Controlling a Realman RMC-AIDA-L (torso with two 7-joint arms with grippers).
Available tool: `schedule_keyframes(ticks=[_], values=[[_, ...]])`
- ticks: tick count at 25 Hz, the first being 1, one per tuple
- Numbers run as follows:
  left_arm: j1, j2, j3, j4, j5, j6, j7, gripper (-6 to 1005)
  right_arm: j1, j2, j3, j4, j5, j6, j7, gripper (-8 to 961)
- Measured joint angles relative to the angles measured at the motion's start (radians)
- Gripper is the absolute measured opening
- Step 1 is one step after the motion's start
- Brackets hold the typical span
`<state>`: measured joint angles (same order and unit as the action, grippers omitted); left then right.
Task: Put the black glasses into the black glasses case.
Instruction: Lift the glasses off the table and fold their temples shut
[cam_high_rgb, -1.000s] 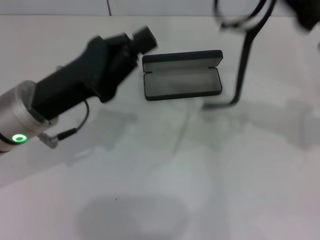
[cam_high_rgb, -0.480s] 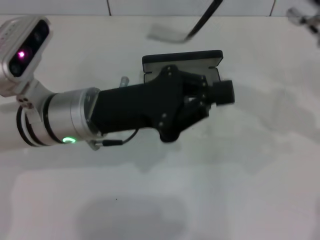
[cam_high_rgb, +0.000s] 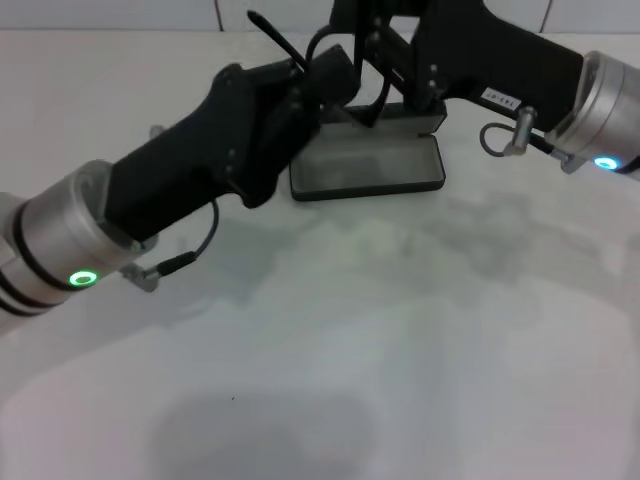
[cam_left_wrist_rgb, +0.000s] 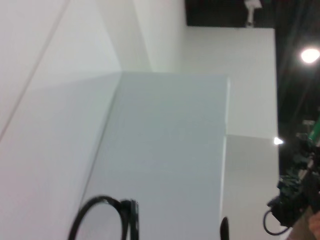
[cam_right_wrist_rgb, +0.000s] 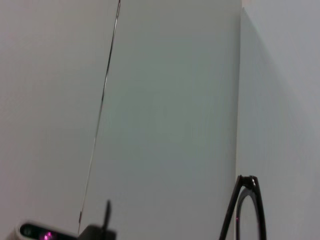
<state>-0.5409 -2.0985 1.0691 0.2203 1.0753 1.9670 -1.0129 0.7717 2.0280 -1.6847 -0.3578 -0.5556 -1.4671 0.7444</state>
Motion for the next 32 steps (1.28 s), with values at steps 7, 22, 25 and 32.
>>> schedule_keyframes(ticks=[7,22,25,32], values=[[-0.008,0.001,-0.006,-0.044,-0.029,-0.047,-0.02,37,-0.005,0.0,-0.039,-0.006,-0.002,0.02,-0.001,112],[-0.043,0.004,0.03,-0.036,0.022,-0.066,-0.052,37,0.001,0.0,-0.091,-0.017,-0.008,0.092,-0.002,112],[-0.047,0.004,0.032,-0.036,0.023,-0.067,-0.052,37,0.005,0.0,-0.1,-0.017,-0.01,0.093,-0.002,113],[-0.043,0.005,0.032,-0.036,0.024,-0.067,-0.052,37,0.009,0.0,-0.125,-0.017,-0.011,0.093,-0.002,116]])
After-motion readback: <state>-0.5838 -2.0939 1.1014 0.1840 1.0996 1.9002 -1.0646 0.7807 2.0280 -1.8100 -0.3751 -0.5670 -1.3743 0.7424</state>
